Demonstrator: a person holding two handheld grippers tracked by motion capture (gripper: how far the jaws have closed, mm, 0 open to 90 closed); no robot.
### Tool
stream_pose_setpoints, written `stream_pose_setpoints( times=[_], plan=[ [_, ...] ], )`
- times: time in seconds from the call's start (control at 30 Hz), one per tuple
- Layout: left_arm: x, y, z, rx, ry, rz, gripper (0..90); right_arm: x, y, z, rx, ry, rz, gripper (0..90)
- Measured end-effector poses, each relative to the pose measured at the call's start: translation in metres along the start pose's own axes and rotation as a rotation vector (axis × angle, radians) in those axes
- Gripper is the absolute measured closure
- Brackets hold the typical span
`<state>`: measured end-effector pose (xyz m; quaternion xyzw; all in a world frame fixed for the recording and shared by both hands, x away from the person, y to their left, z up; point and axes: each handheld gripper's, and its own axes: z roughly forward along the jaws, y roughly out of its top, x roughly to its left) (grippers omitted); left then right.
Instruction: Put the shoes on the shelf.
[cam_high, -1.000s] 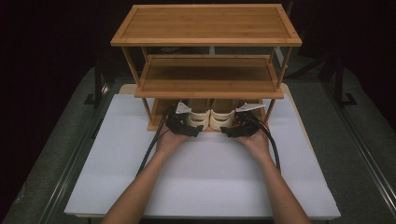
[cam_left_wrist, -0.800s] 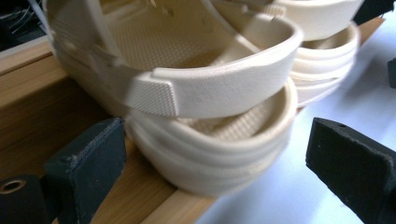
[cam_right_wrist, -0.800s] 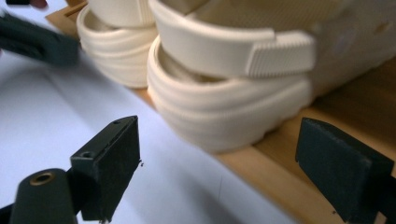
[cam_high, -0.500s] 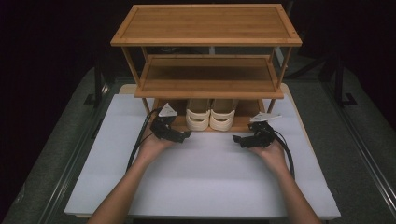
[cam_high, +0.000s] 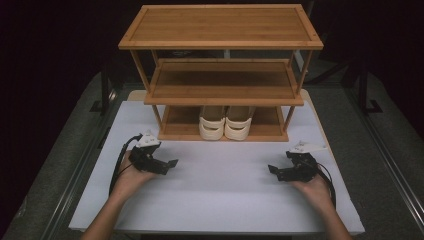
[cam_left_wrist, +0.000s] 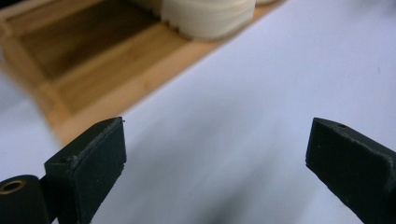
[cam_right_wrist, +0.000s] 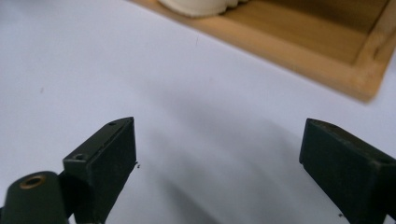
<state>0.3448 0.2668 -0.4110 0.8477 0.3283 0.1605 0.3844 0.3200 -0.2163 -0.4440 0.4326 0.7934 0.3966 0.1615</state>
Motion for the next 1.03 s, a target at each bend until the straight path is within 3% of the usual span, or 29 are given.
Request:
stream_pose_setpoints(
  times=[0.23,0.3,0.43,0.6,0.7,0.8,1.03],
  plan=[
    [-0.002,-0.030,-0.024,0.032,0.032,-0.006,4.7,0.000,-0.023,-0.013,0.033,-0.006,0.021,10.4],
    [-0.004,-0.045,-0.034,0.043,0.044,-0.017,4.7,0.000,-0.034,-0.021,0.052,-0.029,0.020,10.3],
    [-0.007,-0.060,-0.043,0.065,0.059,-0.020,4.6,0.000,-0.041,-0.031,0.050,-0.052,0.019,10.3],
    [-0.010,-0.084,-0.055,0.081,0.063,-0.044,4.6,0.001,-0.049,-0.039,0.091,-0.099,0.005,10.5],
    [-0.010,-0.094,-0.054,0.105,0.065,-0.028,4.5,0.001,-0.049,-0.039,0.092,-0.099,0.007,10.3],
    [-0.007,-0.097,-0.053,0.097,0.053,-0.053,2.7,0.001,-0.049,-0.039,0.092,-0.098,0.006,10.3],
    [-0.006,-0.096,-0.053,0.097,0.048,-0.050,1.8,0.000,-0.051,-0.041,0.101,-0.117,0.015,7.0]
  ],
)
